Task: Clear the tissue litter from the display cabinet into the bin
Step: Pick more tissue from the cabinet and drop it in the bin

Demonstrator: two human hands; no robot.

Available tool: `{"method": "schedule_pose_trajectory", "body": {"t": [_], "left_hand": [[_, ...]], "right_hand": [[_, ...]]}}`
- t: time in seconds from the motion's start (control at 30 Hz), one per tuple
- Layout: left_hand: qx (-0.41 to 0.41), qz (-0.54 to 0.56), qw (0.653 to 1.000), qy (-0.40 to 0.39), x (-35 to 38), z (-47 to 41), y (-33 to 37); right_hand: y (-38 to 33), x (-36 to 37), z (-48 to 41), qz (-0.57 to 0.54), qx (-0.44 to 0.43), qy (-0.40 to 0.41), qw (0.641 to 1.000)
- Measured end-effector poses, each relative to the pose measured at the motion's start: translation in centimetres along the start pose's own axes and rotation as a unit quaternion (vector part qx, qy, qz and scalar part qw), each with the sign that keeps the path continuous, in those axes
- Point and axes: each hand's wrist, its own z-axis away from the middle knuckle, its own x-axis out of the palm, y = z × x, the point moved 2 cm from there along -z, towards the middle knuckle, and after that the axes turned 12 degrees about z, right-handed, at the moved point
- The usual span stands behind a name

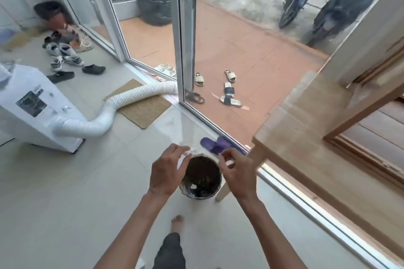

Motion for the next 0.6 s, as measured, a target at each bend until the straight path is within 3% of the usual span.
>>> {"method": "schedule_pose_trajectory", "body": {"t": [0.33, 0.6], "left_hand": [[-0.166, 0.017, 0.978, -0.122, 9.8, -3.4, -16.7], [-0.223, 0.016, 0.950, -0.219, 22.2, -4.5, -28.8]], "right_hand": [[7.8, 19.2, -3.8, 0.139, 0.193, -0.135, 0.962], [17.6, 31.1, -6.7, 0.181, 0.292, -0.163, 0.925]]}}
